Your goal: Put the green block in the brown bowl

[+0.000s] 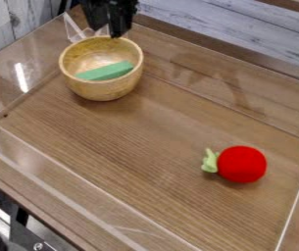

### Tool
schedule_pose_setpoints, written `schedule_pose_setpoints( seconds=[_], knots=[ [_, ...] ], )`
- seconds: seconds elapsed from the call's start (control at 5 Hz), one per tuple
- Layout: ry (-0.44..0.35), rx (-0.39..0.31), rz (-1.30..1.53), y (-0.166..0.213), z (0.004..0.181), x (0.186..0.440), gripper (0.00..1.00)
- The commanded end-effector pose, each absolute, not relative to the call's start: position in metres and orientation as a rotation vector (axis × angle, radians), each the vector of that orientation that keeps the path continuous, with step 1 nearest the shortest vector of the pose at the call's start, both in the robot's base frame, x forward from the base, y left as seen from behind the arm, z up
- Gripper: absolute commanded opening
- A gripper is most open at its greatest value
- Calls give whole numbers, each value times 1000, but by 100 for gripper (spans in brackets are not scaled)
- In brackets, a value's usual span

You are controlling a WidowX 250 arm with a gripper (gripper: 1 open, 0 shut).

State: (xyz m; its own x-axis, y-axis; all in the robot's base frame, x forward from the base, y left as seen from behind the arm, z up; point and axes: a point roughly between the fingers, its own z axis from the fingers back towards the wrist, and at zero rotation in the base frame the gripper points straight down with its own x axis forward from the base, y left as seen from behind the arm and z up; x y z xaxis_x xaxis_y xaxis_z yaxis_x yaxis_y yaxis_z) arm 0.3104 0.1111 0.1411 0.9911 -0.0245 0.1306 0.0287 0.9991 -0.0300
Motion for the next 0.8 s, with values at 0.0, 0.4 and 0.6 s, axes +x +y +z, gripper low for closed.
schedule_pose_setpoints(
  seconds=[0.0, 0.4, 0.6],
  knots=[
    [-166, -8, -38, 113, 164, 323, 100],
    [-126, -33, -84, 79, 169, 329, 100],
    [-104, -39, -119, 51, 161, 343, 100]
  ],
)
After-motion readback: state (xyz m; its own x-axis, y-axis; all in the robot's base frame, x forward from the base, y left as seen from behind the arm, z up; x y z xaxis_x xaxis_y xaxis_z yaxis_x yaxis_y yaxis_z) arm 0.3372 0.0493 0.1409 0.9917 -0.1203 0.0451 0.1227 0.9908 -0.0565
